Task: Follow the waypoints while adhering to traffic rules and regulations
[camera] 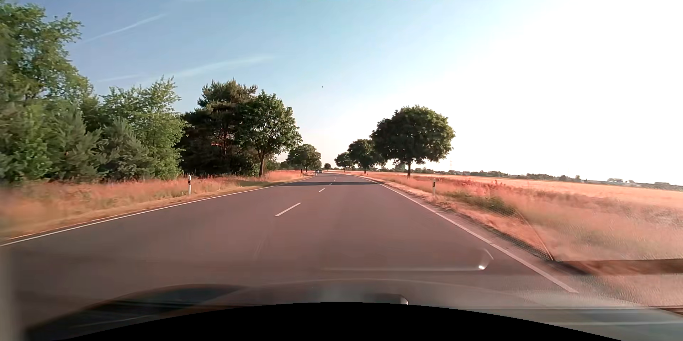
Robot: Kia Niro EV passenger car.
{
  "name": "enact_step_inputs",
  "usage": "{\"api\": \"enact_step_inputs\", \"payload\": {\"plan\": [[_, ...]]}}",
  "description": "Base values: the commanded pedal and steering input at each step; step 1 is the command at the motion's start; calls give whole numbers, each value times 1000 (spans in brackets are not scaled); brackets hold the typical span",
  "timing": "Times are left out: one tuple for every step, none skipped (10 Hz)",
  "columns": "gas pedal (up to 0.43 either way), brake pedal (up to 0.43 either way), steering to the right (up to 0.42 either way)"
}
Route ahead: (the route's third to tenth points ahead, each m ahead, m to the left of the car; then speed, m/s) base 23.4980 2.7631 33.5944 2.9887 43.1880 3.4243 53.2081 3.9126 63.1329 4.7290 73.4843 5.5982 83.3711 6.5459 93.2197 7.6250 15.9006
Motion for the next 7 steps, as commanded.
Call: {"api": "enact_step_inputs", "payload": {"plan": [[220,0,-9],[220,0,-9],[220,0,-9],[220,0,-9],[220,0,-9],[220,0,-9],[220,0,-10]]}}
